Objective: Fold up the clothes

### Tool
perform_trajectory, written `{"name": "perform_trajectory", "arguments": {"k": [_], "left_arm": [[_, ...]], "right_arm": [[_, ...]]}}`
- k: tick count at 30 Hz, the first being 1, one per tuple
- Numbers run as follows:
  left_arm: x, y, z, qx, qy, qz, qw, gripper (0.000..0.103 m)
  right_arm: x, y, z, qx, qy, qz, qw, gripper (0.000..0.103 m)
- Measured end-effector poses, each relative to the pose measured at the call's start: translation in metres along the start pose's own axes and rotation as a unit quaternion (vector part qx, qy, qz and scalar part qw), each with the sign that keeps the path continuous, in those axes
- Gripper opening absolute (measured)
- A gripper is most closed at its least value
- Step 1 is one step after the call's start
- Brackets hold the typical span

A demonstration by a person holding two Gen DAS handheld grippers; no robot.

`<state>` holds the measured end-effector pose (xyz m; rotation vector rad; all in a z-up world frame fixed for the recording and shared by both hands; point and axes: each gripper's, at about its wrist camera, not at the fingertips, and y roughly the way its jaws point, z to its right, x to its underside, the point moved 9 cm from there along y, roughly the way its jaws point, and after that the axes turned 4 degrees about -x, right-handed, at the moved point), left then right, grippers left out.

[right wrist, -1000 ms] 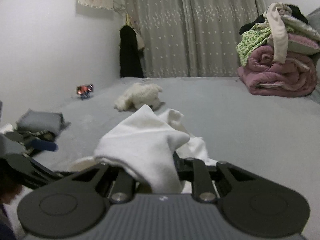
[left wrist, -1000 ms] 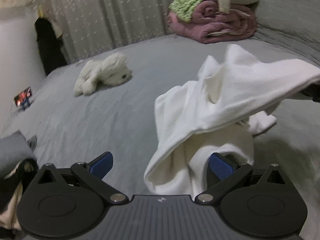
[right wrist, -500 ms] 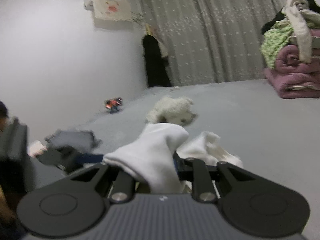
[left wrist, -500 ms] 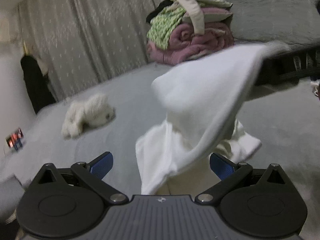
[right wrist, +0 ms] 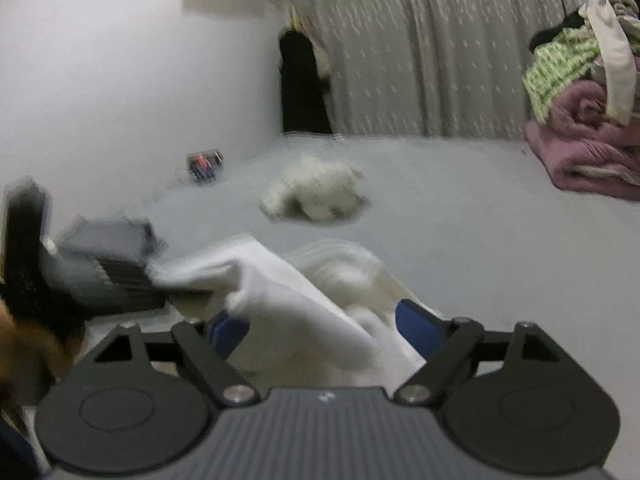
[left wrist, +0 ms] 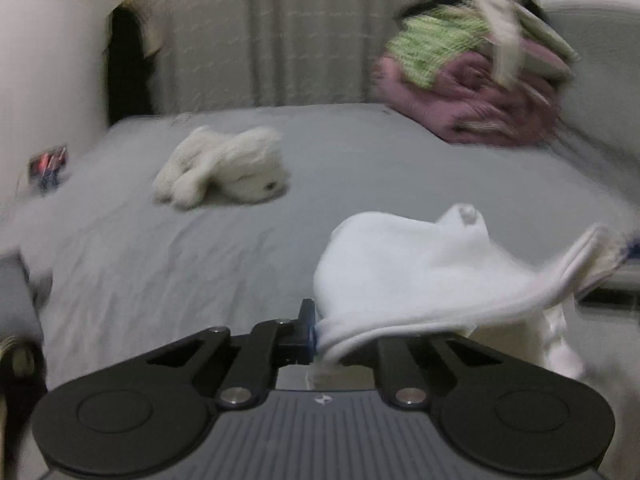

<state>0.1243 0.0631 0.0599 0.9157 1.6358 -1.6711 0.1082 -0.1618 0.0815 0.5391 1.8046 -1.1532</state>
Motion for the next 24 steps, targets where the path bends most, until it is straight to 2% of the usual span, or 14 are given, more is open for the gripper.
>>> {"name": "perform_trajectory", "arguments": {"k": [3,8,10,11,13,14,15,17,20,24], "left_arm": [[-0.002,0.004,-0.025,-0.028,-0.035,0.001,0.999,0.008],[-0.002,0.012,-0.054,-0.044,-0.079,-0.002,0.9959,0.007],[-0.001,0.013,-0.064,-0.053,-0.093,-0.002,0.9942,0.007],[-0.001,0.014,-0.067,-0.055,-0.101,-0.001,0.9934,0.007],[-0.002,0.014,-0.077,-0.059,-0.116,0.001,0.9916,0.007],[-0.002,0.014,-0.079,-0.058,-0.12,0.0,0.9911,0.007],[-0.001,0.015,-0.08,-0.057,-0.123,-0.002,0.9908,0.007],[-0.001,0.015,-0.082,-0.057,-0.126,-0.001,0.9904,0.007],[-0.001,0.014,-0.086,-0.058,-0.138,0.002,0.9887,0.007],[-0.006,0.004,-0.09,-0.044,-0.151,0.02,0.9873,0.006]], "right_arm": [[0.024,0.019,0.015,0.025,-0.022,-0.033,0.999,0.092],[0.06,0.061,0.006,0.033,-0.097,-0.084,0.991,0.094],[0.066,0.074,0.002,0.044,-0.121,-0.089,0.988,0.094],[0.066,0.078,0.004,0.042,-0.111,-0.086,0.989,0.091],[0.066,0.087,0.007,0.036,-0.092,-0.082,0.992,0.067],[0.067,0.089,0.007,0.03,-0.08,-0.082,0.993,0.043],[0.066,0.092,0.009,0.03,-0.072,-0.082,0.994,0.026],[0.063,0.091,0.012,0.047,-0.076,-0.078,0.993,0.012],[0.046,0.074,0.021,0.069,-0.074,-0.047,0.994,0.009],[0.016,0.03,0.034,0.144,-0.091,0.021,0.985,0.009]]}}
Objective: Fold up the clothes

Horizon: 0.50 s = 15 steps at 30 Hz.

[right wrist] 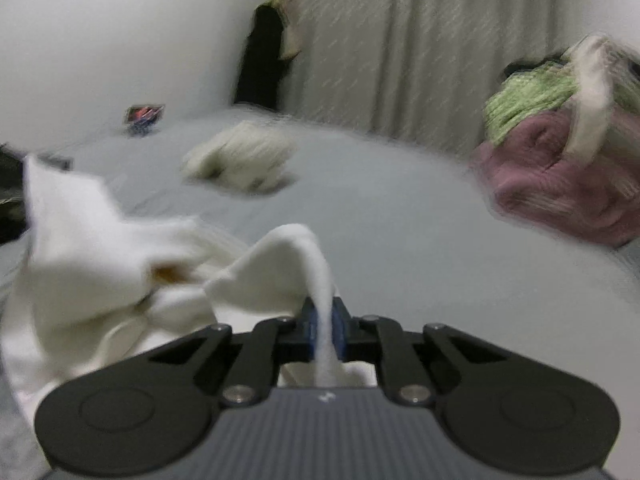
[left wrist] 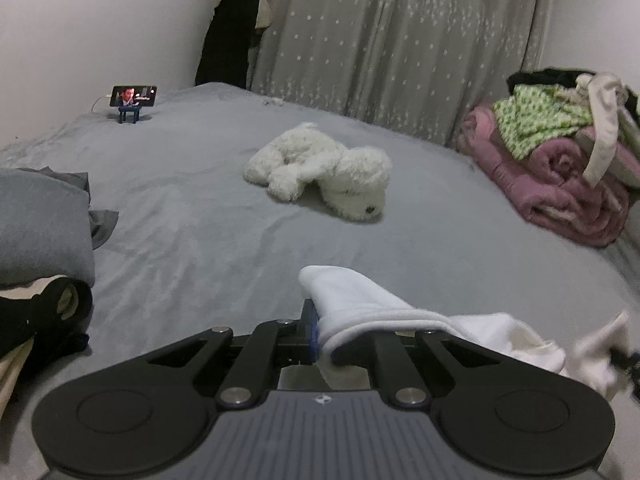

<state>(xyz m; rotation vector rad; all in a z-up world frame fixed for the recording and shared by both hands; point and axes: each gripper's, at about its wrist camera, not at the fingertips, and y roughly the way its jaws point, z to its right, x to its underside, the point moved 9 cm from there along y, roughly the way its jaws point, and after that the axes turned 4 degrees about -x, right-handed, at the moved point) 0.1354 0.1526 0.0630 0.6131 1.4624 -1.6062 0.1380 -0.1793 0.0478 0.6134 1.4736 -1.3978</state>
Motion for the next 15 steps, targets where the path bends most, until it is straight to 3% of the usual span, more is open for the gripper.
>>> {"name": "perform_trajectory", "arguments": {"k": [7,11,15], "left_arm": [[-0.014,-0.021,-0.007,0.02,-0.032,0.036,0.9986,0.005],[-0.022,-0.034,-0.012,0.032,-0.059,0.059,0.996,0.005],[-0.034,-0.053,-0.012,0.058,-0.082,0.091,0.9907,0.005]], "right_arm": [[-0.038,-0.07,0.06,0.136,0.001,0.096,0.986,0.007],[-0.061,-0.104,0.094,0.19,0.019,0.146,0.971,0.007],[-0.086,-0.141,0.119,0.219,0.04,0.193,0.956,0.007]]}}
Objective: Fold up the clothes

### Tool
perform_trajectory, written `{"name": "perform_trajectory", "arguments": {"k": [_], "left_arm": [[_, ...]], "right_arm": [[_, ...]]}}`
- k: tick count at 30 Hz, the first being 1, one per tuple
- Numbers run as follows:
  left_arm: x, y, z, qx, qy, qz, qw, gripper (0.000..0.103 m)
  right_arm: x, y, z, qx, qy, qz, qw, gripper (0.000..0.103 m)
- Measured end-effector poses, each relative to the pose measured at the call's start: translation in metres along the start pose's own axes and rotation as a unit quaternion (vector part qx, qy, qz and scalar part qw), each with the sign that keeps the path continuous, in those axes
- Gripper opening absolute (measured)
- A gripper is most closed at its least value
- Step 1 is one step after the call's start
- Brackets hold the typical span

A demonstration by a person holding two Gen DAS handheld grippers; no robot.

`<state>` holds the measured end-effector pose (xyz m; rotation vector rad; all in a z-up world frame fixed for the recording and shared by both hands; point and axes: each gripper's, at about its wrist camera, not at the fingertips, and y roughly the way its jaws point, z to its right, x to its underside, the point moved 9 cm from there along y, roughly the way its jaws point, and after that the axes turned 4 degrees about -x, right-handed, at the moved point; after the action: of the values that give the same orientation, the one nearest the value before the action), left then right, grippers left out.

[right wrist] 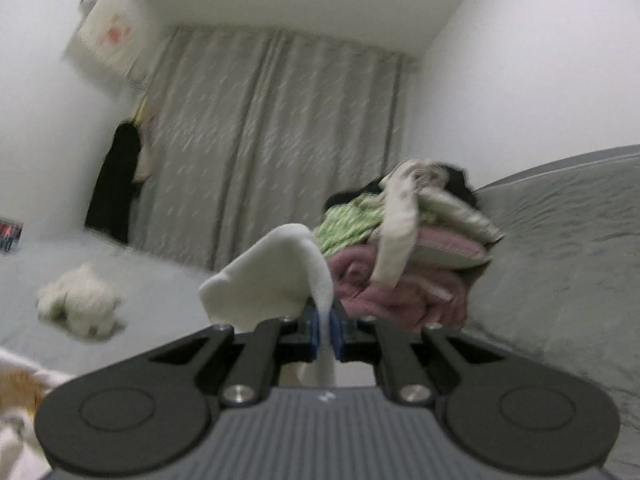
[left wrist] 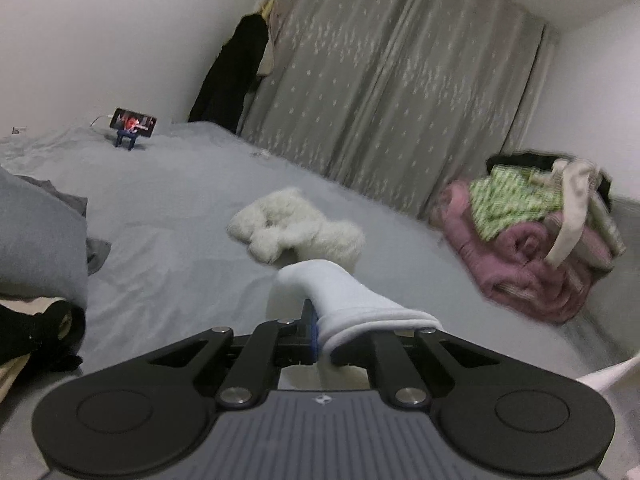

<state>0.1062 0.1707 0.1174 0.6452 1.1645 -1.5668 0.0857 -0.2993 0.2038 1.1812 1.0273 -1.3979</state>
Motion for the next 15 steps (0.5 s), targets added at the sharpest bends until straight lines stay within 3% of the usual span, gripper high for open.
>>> {"name": "perform_trajectory", "arguments": {"k": [4,11,13,15], "left_arm": [[-0.018,-0.024,0.005,0.051,-0.052,0.029,0.9969,0.005],[-0.053,-0.09,0.018,0.165,-0.116,0.083,0.976,0.005],[-0.058,-0.098,0.02,0.175,-0.122,0.091,0.9728,0.005],[-0.055,-0.085,0.018,0.163,-0.126,0.078,0.9753,0.005]], "right_arm": [[-0.044,-0.025,0.027,0.034,0.017,0.054,0.998,0.007],[-0.129,-0.117,0.089,0.089,0.065,0.184,0.977,0.007],[-0.144,-0.142,0.11,0.099,0.085,0.212,0.968,0.007],[-0.14,-0.135,0.121,0.105,0.077,0.197,0.972,0.007]]}}
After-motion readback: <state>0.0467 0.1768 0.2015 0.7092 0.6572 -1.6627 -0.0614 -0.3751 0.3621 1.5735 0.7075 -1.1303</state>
